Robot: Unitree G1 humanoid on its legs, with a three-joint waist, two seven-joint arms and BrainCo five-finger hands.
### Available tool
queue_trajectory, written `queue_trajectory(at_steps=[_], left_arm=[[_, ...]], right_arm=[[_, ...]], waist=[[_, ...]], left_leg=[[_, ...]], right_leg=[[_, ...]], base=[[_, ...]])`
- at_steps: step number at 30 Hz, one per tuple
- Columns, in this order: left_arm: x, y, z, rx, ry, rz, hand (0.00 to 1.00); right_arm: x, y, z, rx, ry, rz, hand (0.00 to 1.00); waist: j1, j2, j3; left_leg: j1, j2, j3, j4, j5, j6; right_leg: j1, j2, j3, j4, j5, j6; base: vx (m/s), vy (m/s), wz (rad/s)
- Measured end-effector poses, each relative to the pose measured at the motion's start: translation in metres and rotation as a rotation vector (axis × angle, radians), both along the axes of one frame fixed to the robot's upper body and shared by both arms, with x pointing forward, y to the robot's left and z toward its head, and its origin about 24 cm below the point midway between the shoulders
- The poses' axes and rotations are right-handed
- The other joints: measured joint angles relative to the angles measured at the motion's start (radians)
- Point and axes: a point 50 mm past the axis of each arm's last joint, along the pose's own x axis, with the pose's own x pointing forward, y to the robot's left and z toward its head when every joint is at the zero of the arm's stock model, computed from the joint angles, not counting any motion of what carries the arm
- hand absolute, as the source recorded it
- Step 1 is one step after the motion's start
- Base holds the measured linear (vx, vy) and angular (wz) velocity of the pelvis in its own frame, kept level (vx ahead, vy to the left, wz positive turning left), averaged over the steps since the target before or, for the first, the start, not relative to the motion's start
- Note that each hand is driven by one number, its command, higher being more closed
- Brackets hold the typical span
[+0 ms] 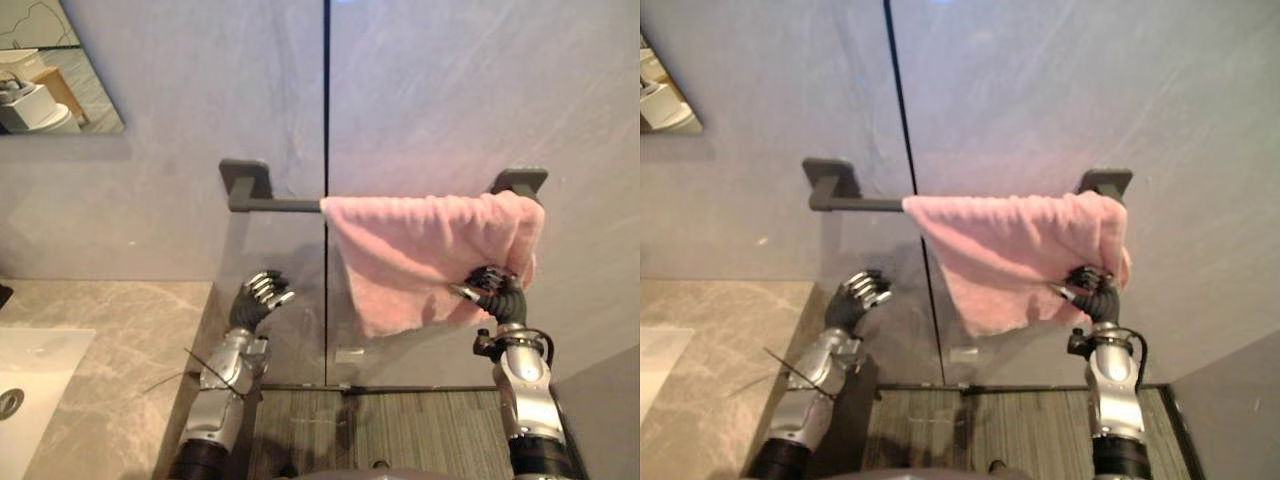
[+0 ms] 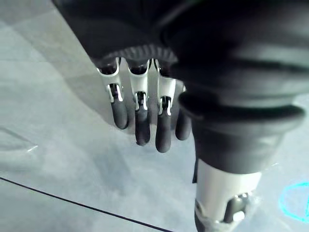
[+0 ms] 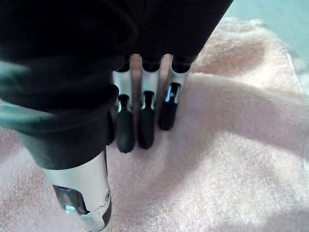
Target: Organize washtable
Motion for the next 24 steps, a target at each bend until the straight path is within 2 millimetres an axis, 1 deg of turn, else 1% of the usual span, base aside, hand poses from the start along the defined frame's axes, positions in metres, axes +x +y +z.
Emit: queue_trajectory(at_steps=[2, 6, 9, 11, 13, 15, 17, 20, 22, 24], left_arm=[[-0.004, 0.001, -0.004, -0.019, 0.017, 0.022, 0.0], [-0.016, 0.0, -0.015, -0.05, 0.063, 0.048, 0.0], [-0.021, -0.005, -0.021, -0.074, 0.087, 0.053, 0.0], [-0.022, -0.007, -0.022, -0.085, 0.092, 0.054, 0.0], [-0.024, -0.008, -0.023, -0.09, 0.098, 0.057, 0.0], [-0.026, -0.009, -0.025, -0.099, 0.107, 0.061, 0.0], [-0.031, -0.011, -0.029, -0.107, 0.124, 0.067, 0.0], [-0.043, -0.011, -0.038, -0.096, 0.169, 0.081, 0.0], [-0.055, -0.012, -0.049, -0.064, 0.222, 0.083, 0.0], [-0.061, -0.013, -0.057, -0.053, 0.263, 0.082, 0.0]], right_arm=[[-0.006, -0.001, -0.006, 0.027, 0.015, -0.027, 0.0], [-0.019, 0.005, -0.021, 0.099, 0.053, -0.058, 0.0], [-0.024, 0.013, -0.026, 0.133, 0.064, -0.055, 0.0], [-0.026, 0.02, -0.026, 0.14, 0.06, -0.035, 0.0], [-0.027, 0.029, -0.03, 0.147, 0.078, 0.014, 0.0], [-0.03, 0.034, -0.033, 0.158, 0.09, 0.025, 0.0], [-0.038, 0.038, -0.039, 0.174, 0.112, 0.019, 0.0], [-0.054, 0.04, -0.051, 0.178, 0.175, -0.002, 0.0], [-0.072, 0.04, -0.065, 0.176, 0.248, -0.029, 0.0], [-0.082, 0.041, -0.076, 0.183, 0.304, -0.041, 0.0]], waist=[[0.004, 0.0, 0.0], [0.004, 0.001, -0.001], [0.007, 0.0, -0.001], [0.008, 0.0, -0.002], [0.008, -0.001, -0.003], [0.008, 0.0, -0.004], [0.01, 0.001, -0.005], [0.011, 0.003, -0.011], [0.014, 0.007, -0.024], [0.014, 0.007, -0.026]], left_leg=[[0.002, 0.0, 0.001, -0.001, 0.0, 0.0], [0.02, 0.0, 0.007, -0.02, 0.001, -0.001], [0.023, -0.001, 0.012, -0.02, 0.002, 0.0], [0.026, -0.001, 0.013, -0.02, 0.002, 0.0], [0.029, -0.001, 0.014, -0.02, 0.001, 0.0], [0.029, -0.001, 0.015, -0.02, 0.001, 0.0], [0.03, -0.001, 0.016, -0.019, 0.001, 0.0], [0.035, 0.0, 0.019, -0.019, 0.002, 0.0], [0.045, 0.001, 0.033, -0.019, 0.002, 0.0], [0.056, 0.002, 0.033, -0.019, 0.001, -0.001]], right_leg=[[0.0, 0.0, 0.002, 0.002, 0.0, 0.0], [0.002, 0.002, 0.007, 0.006, -0.001, 0.0], [0.001, 0.001, 0.011, 0.014, -0.002, 0.002], [0.0, 0.001, 0.012, 0.02, -0.005, 0.004], [0.0, 0.0, 0.012, 0.023, -0.007, 0.006], [0.0, 0.0, 0.012, 0.025, -0.008, 0.007], [0.001, -0.001, 0.012, 0.028, -0.01, 0.007], [0.001, -0.004, 0.011, 0.041, -0.019, 0.008], [0.005, -0.006, 0.012, 0.051, -0.028, 0.005], [0.008, -0.007, 0.011, 0.07, -0.041, 0.006]], base=[[-0.02, -0.009, -0.02], [-0.03, -0.017, -0.05], [-0.03, -0.014, -0.04], [0.0, 0.0, 0.0], [-0.03, -0.016, -0.01], [-0.02, -0.01, 0.0], [0.0, 0.0, 0.0], [0.0, 0.0, 0.0], [0.0, -0.004, -0.02], [0.0, 0.0, 0.0]])
